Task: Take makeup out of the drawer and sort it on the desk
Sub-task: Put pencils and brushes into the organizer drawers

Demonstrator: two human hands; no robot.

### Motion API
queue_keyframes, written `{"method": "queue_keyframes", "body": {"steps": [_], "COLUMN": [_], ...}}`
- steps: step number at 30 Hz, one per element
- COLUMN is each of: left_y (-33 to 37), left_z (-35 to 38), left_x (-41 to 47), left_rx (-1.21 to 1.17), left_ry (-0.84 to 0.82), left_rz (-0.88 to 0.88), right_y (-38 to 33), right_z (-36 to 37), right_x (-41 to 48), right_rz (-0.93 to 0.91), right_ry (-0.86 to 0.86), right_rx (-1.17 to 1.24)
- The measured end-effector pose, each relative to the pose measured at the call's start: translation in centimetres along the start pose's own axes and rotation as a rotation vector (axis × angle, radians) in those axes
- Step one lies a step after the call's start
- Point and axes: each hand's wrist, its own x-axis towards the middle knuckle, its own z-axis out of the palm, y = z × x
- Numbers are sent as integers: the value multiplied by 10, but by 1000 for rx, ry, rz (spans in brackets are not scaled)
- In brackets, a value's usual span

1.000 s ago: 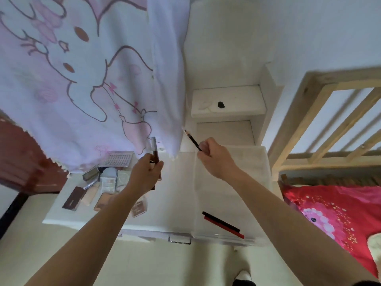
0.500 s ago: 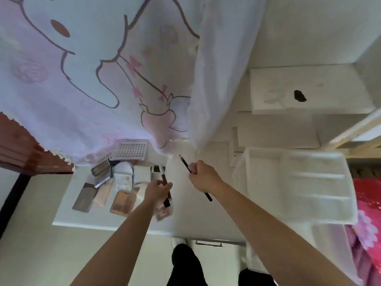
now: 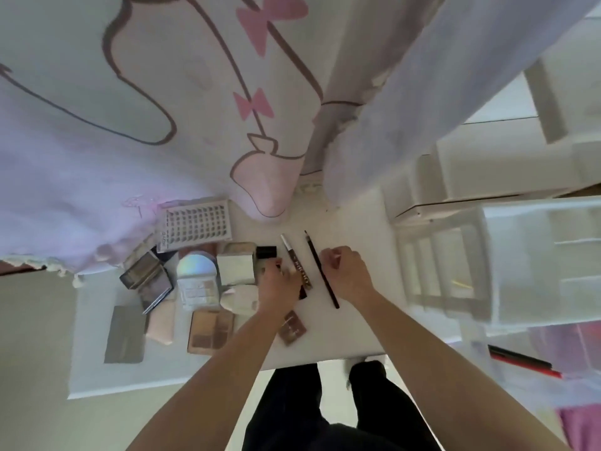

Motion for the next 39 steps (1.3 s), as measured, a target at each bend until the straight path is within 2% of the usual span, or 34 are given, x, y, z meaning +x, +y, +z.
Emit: {"method": "queue_keyframes", "body": {"steps": [4,10,14,18,24,27,32,36,39], "left_y": [-2,19,41,73,117,133,134,124,115], "left_z": [-8,-27,-49,-61,-30,9,88,142,160], "left_x": [1,-16,-42,-83,-140,-167,-202,-214,-209], "left_rx": [53,20,52,62,58,149,427,669,869], "left_ry": [11,2,115,249,308,240,211,185,216], "left_rz": [39,42,170,378,645,770,1001,1031,995], "right_y": [-4,0,-7,-18,-9,22,98,160,197], "right_z": [-7,-34,-64,-108,-200,-242,-280,-298,-295], "right_x": [-8,-20,-35,-60,-106,-127,-153,-171,-174], "right_rz": [72,-1,-90,-242,-462,-495,-417,-327,-279], "right_ry": [-1,-26,6,11,90,178,232,70,-36], "right_rx": [19,-30,52,273,598,663,731,738,526]}}
